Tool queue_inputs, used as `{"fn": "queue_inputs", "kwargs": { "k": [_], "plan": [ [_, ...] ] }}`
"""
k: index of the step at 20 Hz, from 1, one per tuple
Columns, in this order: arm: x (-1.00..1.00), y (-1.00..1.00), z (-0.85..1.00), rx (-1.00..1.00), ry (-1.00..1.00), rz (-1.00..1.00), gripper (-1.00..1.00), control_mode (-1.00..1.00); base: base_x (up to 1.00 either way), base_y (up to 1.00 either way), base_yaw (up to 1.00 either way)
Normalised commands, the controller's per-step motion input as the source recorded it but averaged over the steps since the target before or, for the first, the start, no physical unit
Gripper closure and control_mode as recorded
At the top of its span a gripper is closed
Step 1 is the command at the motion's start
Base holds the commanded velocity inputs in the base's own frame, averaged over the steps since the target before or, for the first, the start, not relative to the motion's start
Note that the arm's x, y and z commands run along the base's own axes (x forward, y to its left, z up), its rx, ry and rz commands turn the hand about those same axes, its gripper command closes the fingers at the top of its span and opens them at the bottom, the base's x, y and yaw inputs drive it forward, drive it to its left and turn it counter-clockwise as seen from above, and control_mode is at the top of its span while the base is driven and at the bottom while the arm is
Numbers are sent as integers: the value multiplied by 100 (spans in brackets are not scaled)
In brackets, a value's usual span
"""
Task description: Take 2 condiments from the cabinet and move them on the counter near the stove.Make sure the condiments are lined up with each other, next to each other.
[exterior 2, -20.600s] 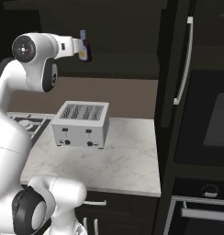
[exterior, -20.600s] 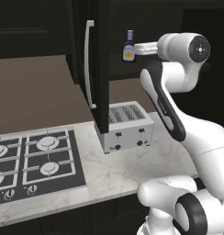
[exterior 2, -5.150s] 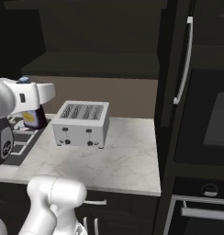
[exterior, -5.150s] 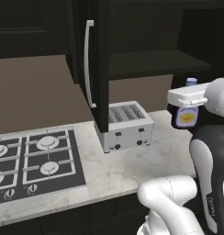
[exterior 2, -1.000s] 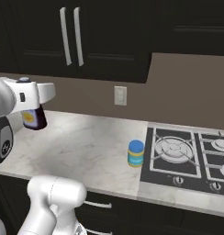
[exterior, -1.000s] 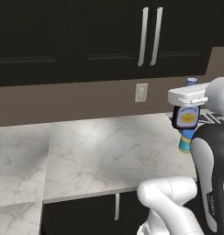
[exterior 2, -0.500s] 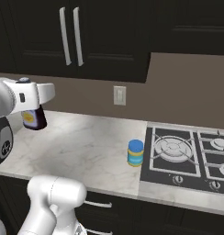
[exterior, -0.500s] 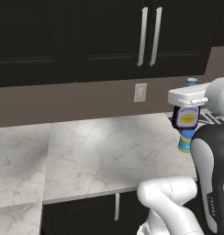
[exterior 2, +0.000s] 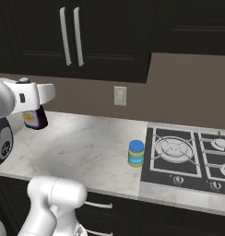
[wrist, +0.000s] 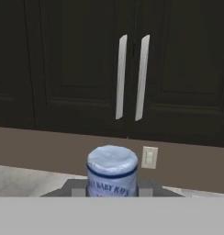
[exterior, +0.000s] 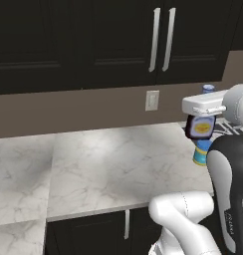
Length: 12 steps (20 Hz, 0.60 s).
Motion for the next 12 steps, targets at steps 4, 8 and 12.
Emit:
{"fn": "queue_inputs", "kwargs": {
  "k": [4, 8, 12],
  "plan": [
    [0, 0, 0, 0, 0, 0, 100, 100, 0, 0, 0],
    [6, 0, -27, 0, 0, 0, 100, -100, 0, 0, 0],
    [0, -1, -48, -2, 1, 2, 100, -100, 0, 0, 0]
  ]
}}
